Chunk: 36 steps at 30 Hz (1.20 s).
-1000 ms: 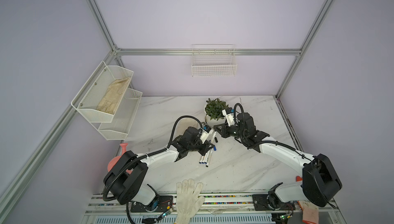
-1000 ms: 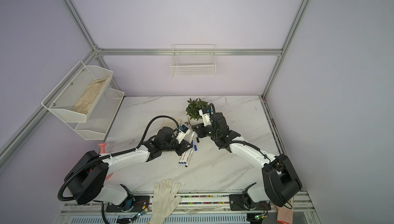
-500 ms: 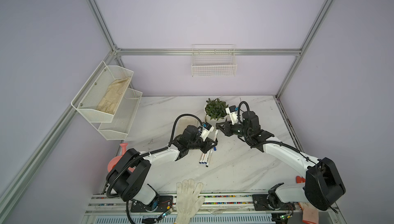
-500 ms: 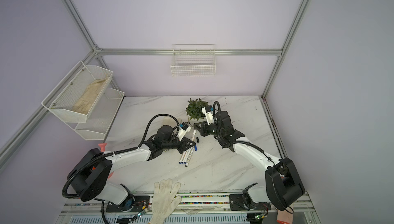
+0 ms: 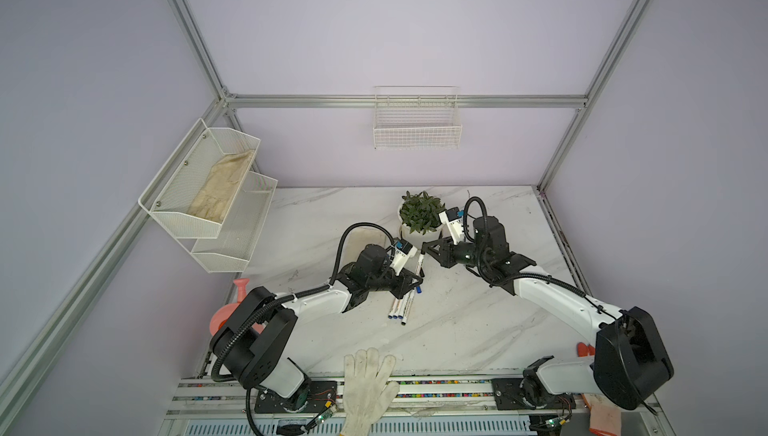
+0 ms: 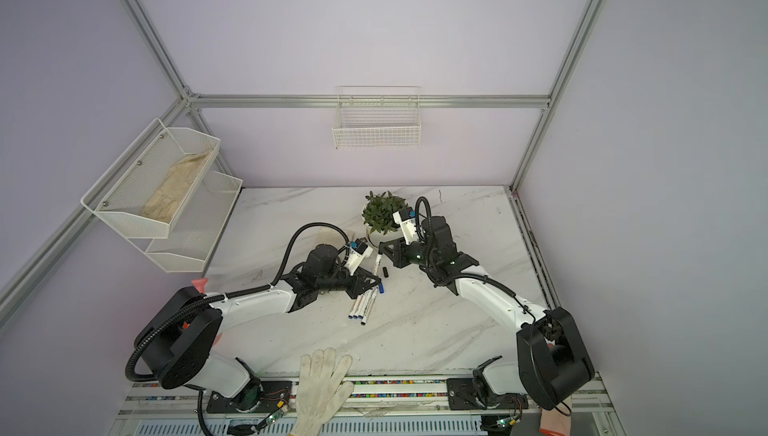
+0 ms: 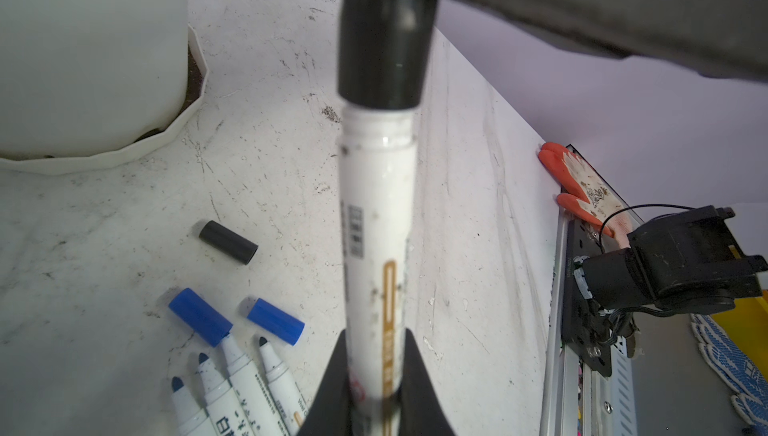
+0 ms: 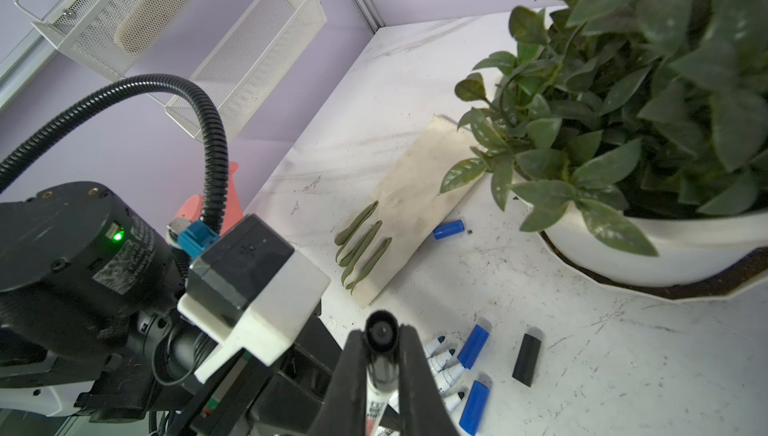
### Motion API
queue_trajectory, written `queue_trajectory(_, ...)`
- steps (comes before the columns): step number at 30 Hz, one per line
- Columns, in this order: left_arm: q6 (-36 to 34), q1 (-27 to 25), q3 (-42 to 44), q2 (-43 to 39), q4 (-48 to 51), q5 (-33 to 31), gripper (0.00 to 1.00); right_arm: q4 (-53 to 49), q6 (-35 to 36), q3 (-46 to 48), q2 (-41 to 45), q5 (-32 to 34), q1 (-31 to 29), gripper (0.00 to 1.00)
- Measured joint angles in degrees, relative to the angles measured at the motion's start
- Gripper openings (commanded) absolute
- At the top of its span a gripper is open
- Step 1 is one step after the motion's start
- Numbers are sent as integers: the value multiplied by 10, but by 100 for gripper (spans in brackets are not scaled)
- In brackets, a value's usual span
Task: Insert the pens into the pen caps
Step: 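Press the black cap down onto the marker tip with the right gripper, then open the right gripper to release the cap on the marker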
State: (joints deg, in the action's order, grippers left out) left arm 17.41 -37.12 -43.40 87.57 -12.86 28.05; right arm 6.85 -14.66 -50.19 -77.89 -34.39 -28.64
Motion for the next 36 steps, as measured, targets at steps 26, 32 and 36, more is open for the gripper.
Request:
queue_trajectory(26,-92,-14,2,-21,-45,-116,0,-46,52,-59,0,-35,6,0)
queue_trajectory(32,-111,-19,6,-28,-59,-144,0,-67,63,-78,0,-33,6,16)
queue_trajectory(36,-112,-20,10,-29,-87,-162,0,-100,68,-83,0,-29,-2,36)
